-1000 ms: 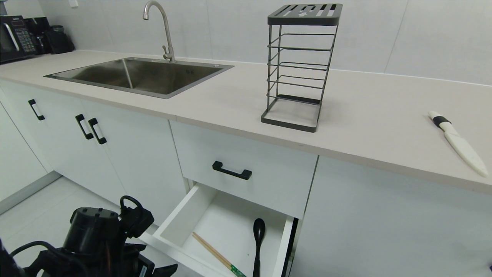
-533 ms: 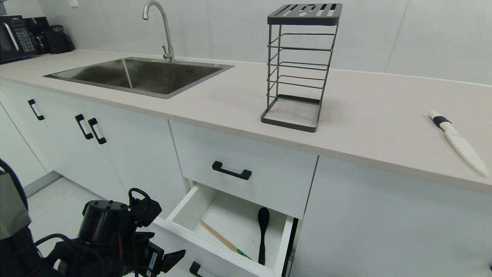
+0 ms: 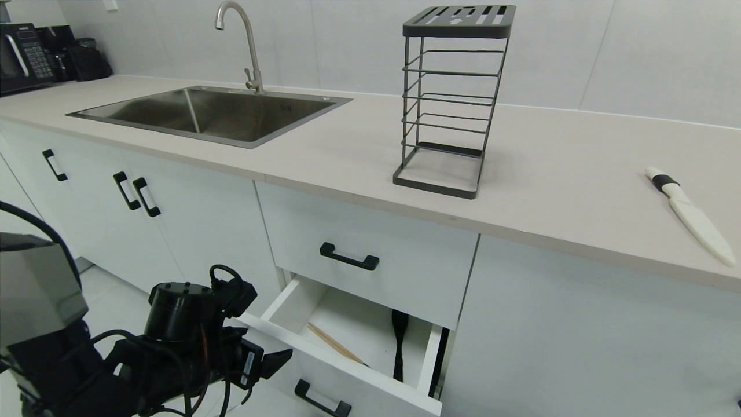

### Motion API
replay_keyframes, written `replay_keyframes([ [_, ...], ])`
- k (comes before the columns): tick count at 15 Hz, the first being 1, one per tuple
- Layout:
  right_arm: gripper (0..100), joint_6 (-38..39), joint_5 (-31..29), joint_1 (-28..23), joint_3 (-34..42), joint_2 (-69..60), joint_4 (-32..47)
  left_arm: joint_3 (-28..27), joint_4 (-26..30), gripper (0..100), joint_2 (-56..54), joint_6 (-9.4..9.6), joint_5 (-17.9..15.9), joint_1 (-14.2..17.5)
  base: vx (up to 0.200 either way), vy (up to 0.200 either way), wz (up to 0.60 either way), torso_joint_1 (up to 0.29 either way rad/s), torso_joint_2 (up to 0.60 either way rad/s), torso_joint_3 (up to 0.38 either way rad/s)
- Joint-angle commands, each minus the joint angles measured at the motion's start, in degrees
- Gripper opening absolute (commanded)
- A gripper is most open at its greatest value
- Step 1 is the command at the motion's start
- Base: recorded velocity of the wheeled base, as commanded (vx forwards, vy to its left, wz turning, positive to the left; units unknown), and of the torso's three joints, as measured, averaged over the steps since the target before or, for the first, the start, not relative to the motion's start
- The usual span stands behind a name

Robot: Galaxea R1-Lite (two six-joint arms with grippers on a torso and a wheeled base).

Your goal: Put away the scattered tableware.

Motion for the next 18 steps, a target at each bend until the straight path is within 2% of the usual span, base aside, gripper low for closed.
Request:
replay_keyframes([
  [1,100,0.0,0.0,0.01,0.01,0.07,0.0,-2.05,-0.58,100,2.71,-0.15,-0.02,0.0,0.0,0.0,0.0,0.0,0.0,0.0],
  [8,100,0.0,0.0,0.01,0.01,0.07,0.0,-9.17,-1.02,100,7.72,-0.33,-0.02,0.44,0.0,0.0,0.0,0.0,0.0,0.0],
  [10,100,0.0,0.0,0.01,0.01,0.07,0.0,-11.19,-1.02,100,8.52,-0.95,-0.02,0.35,0.0,0.0,0.0,0.0,0.0,0.0],
  [12,100,0.0,0.0,0.01,0.01,0.07,0.0,-12.07,-1.72,100,9.04,-1.21,-0.02,0.44,0.0,0.0,0.0,0.0,0.0,0.0],
  [13,100,0.0,0.0,0.01,0.01,0.07,0.0,-13.56,-4.09,100,10.89,-1.3,-0.11,0.97,0.0,0.0,0.0,0.0,0.0,0.0],
  [18,100,0.0,0.0,0.01,0.01,0.07,0.0,-16.02,-5.41,100,13.17,-1.3,-0.11,1.58,0.0,0.0,0.0,0.0,0.0,0.0],
])
